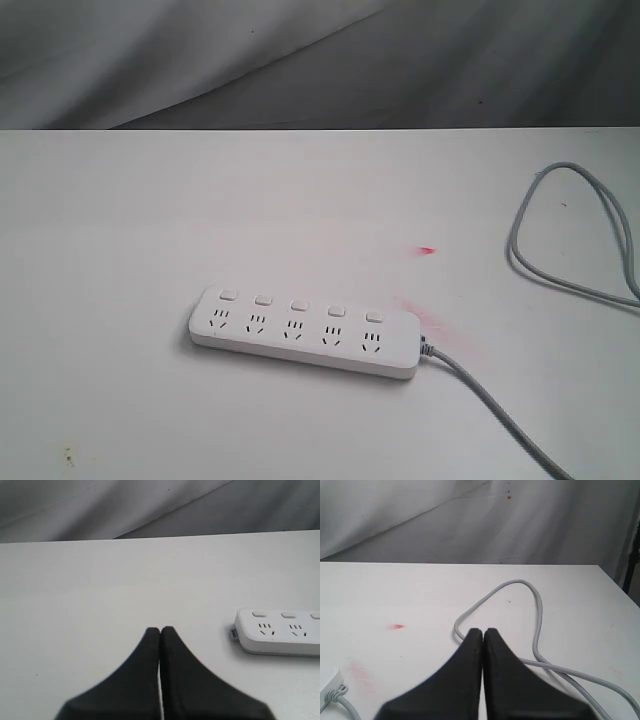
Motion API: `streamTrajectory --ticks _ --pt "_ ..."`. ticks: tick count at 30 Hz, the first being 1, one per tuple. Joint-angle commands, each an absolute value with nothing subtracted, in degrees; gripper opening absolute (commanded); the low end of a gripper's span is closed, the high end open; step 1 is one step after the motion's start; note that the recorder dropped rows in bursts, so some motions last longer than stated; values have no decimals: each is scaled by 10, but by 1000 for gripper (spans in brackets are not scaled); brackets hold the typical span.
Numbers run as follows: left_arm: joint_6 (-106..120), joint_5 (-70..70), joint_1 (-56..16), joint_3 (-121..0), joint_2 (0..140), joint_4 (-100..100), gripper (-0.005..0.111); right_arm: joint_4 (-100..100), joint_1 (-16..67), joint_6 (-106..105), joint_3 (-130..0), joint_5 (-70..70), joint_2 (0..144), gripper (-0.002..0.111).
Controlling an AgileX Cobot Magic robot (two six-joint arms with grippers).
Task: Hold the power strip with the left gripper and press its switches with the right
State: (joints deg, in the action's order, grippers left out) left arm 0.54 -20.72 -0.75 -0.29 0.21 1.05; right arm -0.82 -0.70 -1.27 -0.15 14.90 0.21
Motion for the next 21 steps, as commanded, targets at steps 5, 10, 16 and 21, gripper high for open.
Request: streamTrajectory --ticks 5,10,16,21 --pt "5 -204 -10 0 0 11 1 -7 -6 -12 0 152 0 0" --pt "5 -204 -10 0 0 11 1 -7 -6 -12 0 152 0 0" --pt "5 -209 -10 -65 80 -6 1 -7 -6 -12 0 152 0 0" --pt "6 -210 -10 -171 204 -27 1 -7 -6 -12 0 152 0 0"
